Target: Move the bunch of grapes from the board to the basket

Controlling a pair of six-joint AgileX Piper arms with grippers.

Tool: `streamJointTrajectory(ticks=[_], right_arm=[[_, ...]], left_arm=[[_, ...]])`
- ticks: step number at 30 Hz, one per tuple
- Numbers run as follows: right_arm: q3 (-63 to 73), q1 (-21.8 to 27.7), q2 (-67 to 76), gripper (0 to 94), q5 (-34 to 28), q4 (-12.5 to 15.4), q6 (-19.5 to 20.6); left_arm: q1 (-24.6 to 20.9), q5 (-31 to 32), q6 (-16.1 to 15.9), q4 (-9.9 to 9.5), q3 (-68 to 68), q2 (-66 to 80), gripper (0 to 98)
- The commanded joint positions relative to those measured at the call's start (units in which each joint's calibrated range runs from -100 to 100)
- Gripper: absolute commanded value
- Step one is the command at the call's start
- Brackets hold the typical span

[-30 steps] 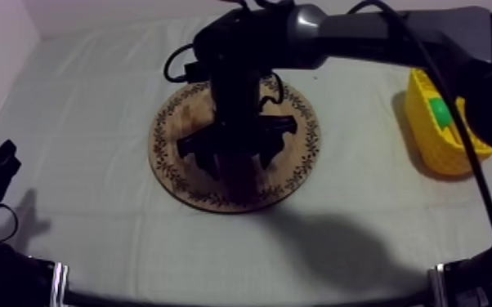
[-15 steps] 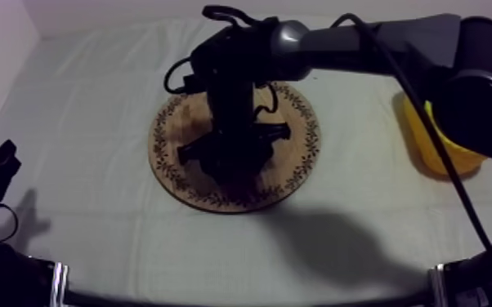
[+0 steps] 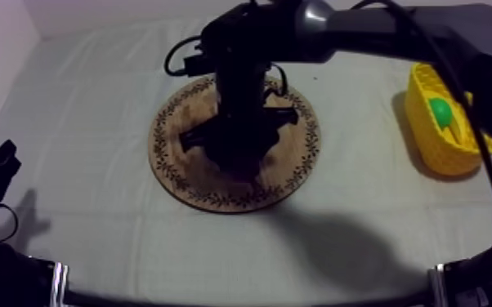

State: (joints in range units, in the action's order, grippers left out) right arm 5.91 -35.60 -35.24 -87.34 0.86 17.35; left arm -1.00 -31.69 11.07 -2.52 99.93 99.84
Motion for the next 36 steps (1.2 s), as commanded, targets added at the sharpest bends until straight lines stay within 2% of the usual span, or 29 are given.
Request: streamJointTrajectory(ticks=[1,12,26,31,36], right_arm=[[-0.2,0.1,2.7,31.8,-0.4,-0.5,-0.2],[4.5,1.3,14.4,31.6,-8.7,-1.3,-2.3],[0.9,5.2,26.3,32.5,-9.9,-3.6,-5.7],[-4.8,8.6,30.0,33.4,-9.8,-4.4,-7.3],[-10.1,14.4,34.0,33.8,-9.9,-5.4,-9.9]], left_arm=[[0.0,0.0,0.0,0.01,0.0,0.0,0.0],[0.0,0.0,0.0,0.01,0.0,0.0,0.0],[0.0,0.0,0.0,0.01,0.0,0.0,0.0],[0.0,0.0,0.0,0.01,0.0,0.0,0.0],[0.0,0.0,0.0,0.01,0.0,0.0,0.0]])
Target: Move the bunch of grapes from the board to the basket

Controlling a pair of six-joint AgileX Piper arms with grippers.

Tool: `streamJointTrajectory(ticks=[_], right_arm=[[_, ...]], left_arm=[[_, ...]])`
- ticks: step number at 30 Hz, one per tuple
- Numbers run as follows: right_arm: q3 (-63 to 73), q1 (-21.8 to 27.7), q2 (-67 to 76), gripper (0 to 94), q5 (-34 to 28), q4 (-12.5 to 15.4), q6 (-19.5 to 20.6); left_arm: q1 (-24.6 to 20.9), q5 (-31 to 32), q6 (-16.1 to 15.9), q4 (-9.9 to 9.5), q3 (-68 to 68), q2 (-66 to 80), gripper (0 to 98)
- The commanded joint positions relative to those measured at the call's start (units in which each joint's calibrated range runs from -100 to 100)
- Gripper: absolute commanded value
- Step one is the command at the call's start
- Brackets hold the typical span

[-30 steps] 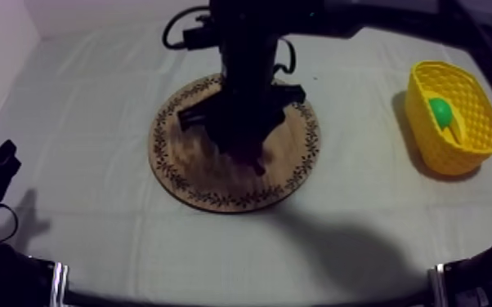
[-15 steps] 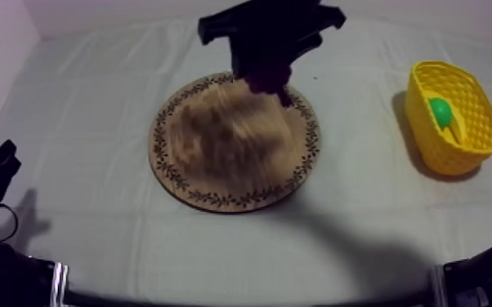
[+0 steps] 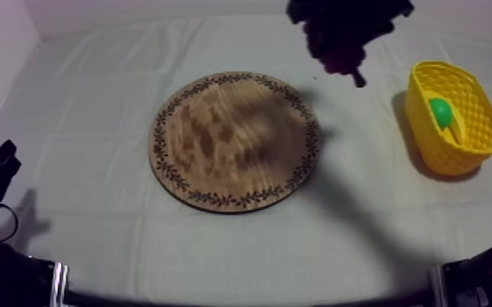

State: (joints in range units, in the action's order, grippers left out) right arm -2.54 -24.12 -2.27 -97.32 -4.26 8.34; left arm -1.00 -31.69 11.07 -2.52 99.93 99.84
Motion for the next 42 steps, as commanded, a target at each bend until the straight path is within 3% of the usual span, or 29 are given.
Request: streamJointTrajectory(ticks=[1,11,22,30,42], right_arm=[[-2.6,4.2,1.8,33.9,0.1,-0.6,-1.4],[-13.8,16.5,8.3,36.3,2.1,-3.7,-6.5],[-23.1,25.4,11.9,37.7,4.1,-6.9,-8.9],[-25.6,28.9,10.8,38.2,5.9,-8.0,-9.4],[-27.3,30.0,-0.8,39.3,13.1,-6.8,-8.2]], left_arm=[[0.0,0.0,0.0,0.01,0.0,0.0,0.0],[0.0,0.0,0.0,0.01,0.0,0.0,0.0],[0.0,0.0,0.0,0.01,0.0,0.0,0.0],[0.0,0.0,0.0,0.01,0.0,0.0,0.0],[0.0,0.0,0.0,0.01,0.0,0.0,0.0]])
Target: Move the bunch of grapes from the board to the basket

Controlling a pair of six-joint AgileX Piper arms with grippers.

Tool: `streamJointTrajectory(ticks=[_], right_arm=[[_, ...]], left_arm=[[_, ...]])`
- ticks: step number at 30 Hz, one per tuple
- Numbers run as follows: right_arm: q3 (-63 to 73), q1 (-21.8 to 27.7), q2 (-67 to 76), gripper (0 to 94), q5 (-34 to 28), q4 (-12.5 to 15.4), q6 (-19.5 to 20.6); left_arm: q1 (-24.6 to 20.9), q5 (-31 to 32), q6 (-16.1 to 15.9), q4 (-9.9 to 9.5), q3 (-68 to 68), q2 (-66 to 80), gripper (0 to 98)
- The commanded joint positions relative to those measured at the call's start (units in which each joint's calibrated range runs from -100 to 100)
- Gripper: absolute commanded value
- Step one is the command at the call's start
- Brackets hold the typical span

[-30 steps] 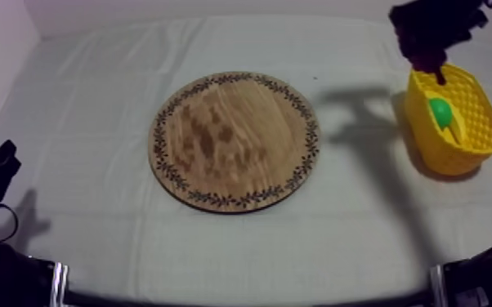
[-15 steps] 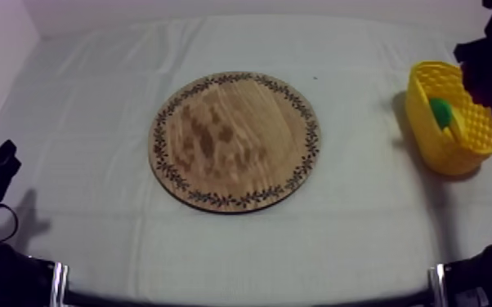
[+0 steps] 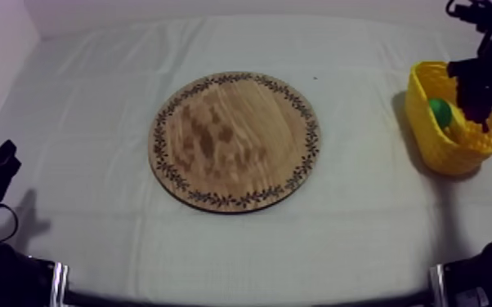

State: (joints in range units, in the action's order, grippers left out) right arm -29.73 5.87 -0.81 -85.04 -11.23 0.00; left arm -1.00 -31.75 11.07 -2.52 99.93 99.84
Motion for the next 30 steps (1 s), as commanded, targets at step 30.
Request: streamJointTrajectory(ticks=[30], right_arm=[[1.2,0.7,-2.0,60.9,4.0,2.5,-2.9]], left_arm=[[0.0,0.1,0.0,0.01,0.0,0.0,0.0]])
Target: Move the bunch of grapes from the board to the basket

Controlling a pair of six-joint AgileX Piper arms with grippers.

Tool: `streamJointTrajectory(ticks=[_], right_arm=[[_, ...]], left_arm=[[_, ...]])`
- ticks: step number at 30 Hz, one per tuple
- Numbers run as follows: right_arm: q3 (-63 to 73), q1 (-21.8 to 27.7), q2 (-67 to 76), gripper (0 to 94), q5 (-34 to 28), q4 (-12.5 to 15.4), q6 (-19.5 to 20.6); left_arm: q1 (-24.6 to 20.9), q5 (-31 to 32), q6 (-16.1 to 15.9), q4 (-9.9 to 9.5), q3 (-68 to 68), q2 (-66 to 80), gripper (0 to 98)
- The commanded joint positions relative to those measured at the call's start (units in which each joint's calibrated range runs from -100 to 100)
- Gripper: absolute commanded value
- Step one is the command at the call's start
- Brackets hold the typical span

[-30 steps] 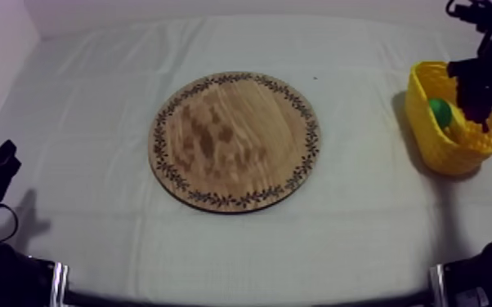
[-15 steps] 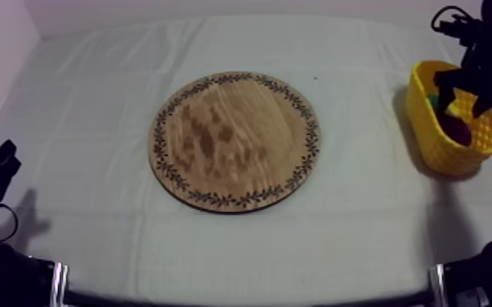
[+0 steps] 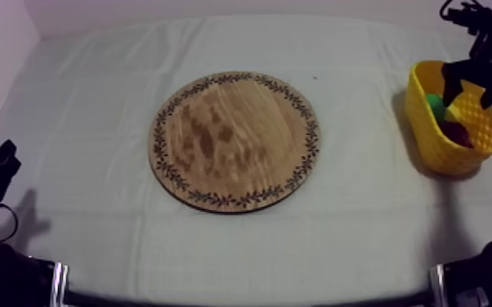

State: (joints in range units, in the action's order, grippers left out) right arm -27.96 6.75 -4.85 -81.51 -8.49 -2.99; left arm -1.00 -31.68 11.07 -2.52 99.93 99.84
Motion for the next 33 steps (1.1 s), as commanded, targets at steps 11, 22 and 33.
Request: streamJointTrajectory(ticks=[11,22,33], right_arm=[[-10.9,-0.7,19.7,37.1,9.3,-0.6,2.7],[-28.0,-1.4,40.6,13.9,23.1,1.0,2.6],[-48.8,-0.9,64.2,0.7,36.8,4.1,3.2]], left_arm=[[0.0,0.0,0.0,0.01,0.0,0.0,0.0],[0.0,0.0,0.0,0.01,0.0,0.0,0.0],[0.0,0.0,0.0,0.01,0.0,0.0,0.0]])
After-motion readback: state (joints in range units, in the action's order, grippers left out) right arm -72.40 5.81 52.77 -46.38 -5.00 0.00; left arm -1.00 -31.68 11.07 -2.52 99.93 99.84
